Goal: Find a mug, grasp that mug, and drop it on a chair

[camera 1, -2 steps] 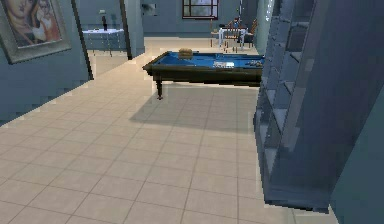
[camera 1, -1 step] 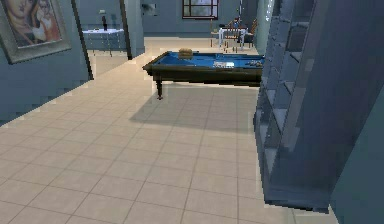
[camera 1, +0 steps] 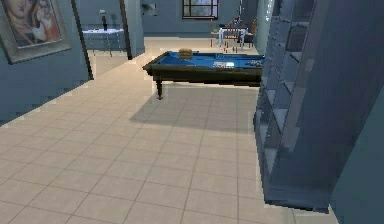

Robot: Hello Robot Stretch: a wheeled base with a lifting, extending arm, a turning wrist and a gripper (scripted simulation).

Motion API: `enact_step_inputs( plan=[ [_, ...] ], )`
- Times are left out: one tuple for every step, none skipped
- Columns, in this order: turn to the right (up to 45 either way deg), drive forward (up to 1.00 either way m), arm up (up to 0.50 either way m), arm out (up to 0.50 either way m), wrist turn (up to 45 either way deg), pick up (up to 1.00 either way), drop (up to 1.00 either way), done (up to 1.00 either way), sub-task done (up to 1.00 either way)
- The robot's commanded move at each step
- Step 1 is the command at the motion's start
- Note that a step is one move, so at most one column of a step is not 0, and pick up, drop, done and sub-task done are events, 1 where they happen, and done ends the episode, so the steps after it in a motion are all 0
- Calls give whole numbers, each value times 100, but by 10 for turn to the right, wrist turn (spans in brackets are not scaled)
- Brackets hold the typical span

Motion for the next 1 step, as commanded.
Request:
enact_step_inputs(
  plan=[
    [0,0,0,36,0,0,0,0,0]
  ],
)
